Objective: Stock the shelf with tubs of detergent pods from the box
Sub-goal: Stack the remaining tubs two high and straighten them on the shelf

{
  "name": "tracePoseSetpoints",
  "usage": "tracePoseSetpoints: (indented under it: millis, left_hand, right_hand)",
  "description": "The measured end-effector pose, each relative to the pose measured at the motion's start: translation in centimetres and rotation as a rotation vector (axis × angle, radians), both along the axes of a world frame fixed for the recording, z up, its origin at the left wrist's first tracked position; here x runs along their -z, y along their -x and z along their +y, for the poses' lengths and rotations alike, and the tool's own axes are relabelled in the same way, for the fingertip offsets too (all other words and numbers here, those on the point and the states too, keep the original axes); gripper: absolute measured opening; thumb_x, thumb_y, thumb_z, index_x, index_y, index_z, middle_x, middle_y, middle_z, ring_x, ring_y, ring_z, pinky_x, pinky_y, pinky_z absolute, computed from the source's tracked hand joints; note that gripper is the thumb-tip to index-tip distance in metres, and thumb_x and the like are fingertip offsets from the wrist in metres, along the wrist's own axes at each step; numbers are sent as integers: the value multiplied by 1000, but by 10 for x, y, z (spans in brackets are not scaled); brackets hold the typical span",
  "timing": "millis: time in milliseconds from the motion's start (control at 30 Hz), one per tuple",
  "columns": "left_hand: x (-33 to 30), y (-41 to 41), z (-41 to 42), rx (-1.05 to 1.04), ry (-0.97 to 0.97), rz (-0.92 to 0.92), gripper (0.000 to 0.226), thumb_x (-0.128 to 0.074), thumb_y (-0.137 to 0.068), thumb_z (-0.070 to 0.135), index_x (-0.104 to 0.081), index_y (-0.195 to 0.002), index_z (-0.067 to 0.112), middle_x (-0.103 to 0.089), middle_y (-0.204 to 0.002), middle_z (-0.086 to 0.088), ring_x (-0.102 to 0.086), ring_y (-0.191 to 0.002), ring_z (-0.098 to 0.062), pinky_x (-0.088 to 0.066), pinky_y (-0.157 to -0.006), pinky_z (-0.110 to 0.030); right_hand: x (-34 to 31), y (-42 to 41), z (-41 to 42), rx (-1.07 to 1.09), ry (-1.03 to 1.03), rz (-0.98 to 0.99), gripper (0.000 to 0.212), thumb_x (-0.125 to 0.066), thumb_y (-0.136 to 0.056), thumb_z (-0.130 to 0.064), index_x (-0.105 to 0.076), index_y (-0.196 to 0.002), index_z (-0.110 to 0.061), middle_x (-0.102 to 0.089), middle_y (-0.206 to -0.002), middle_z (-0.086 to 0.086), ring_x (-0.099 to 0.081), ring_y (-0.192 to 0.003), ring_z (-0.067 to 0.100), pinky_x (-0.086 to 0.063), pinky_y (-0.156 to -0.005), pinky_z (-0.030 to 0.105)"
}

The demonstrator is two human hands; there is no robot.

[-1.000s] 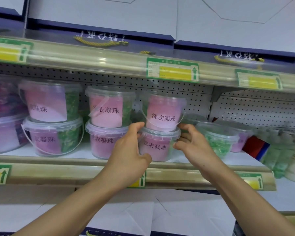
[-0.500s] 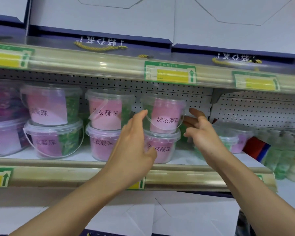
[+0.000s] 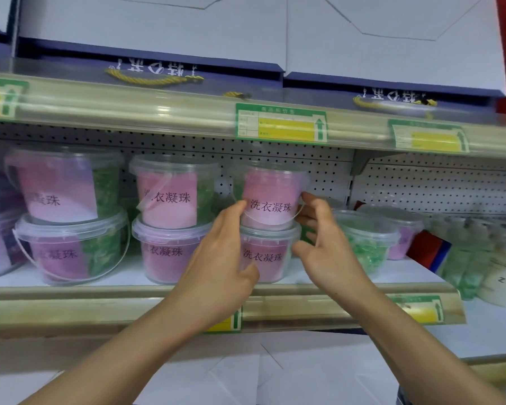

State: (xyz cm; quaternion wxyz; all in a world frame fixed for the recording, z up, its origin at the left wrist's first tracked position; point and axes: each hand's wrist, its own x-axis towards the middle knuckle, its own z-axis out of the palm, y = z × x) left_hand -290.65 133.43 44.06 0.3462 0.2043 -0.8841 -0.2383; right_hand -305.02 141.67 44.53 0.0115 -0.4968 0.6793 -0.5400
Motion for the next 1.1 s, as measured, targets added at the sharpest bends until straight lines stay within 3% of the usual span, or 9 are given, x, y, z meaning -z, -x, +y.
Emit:
tracePoseSetpoints:
  millis: [100,233,400,500,600,667,900,1000,1100]
  left_hand:
    - [3,-3,0,8,26,19,87,-61,-84,11,-6,-148,33,-14,-153,15,-22,-133,1,-17,-95,-8]
    - [8,-10,7,19,115,23,88,-58,-86,15,1,-146,42,17,-153,20,-2,-140,2,-11,-97,-9]
    - [9,0,14,73,312,72,73,-62,-78,11,-29,-140,29,-17,-137,16,-25,-131,-6,-18,-97,-11]
    - [11,15,23,99,360,48,63,-57,-74,22,-35,-133,29,-29,-127,11,-33,-120,-7,-25,-90,-12]
    - [16,31,40,100,327,37,57,-56,-78,26,-37,-132,31,-31,-126,14,-37,-117,-6,-37,-94,-24]
    - [20,41,53,74,283,11,57,-62,-83,23,-36,-133,32,-29,-129,15,-34,-120,-3,-36,-94,-23]
    - [35,79,91,-104,65,-24,63,-66,-83,21,-32,-134,34,-33,-131,13,-43,-118,-8,-31,-90,-19]
    - [31,91,102,-151,-10,-44,74,-66,-83,19,-22,-140,37,-31,-142,7,-45,-118,-10,-36,-90,-23]
    - [23,104,103,-167,-58,-56,84,-68,-82,14,-16,-144,38,-33,-147,3,-38,-131,-14,-36,-101,-28]
  right_hand:
    - [4,0,9,18,20,-29,70,-54,-80,8,-34,-138,-25,-47,-133,-7,-46,-123,7,-38,-108,36]
    - [1,18,39,351,42,121,59,-57,-81,5,-42,-133,-19,-47,-134,-1,-45,-123,12,-34,-102,25]
    - [-3,57,78,611,-212,178,51,-66,-82,-8,-49,-129,-21,-39,-135,8,-49,-111,25,-35,-91,27]
    - [4,75,88,544,-334,113,58,-68,-82,-13,-44,-133,-29,-41,-135,11,-50,-114,27,-41,-93,33]
    - [9,92,91,453,-357,72,60,-65,-87,-20,-36,-138,-32,-48,-126,4,-50,-115,26,-47,-77,31]
    - [9,101,90,399,-329,71,52,-62,-89,-23,-39,-136,-27,-52,-110,5,-55,-109,26,-45,-70,29]
    - [12,127,101,181,-141,136,25,-64,-88,-23,-50,-108,-23,-65,-96,7,-64,-91,21,-53,-82,41]
    - [12,135,105,13,-121,84,26,-60,-90,-21,-47,-111,-27,-60,-108,-4,-61,-102,10,-51,-92,37]
    - [14,143,102,-106,-167,5,28,-55,-93,-15,-43,-114,-29,-56,-122,-4,-55,-115,10,-46,-101,39]
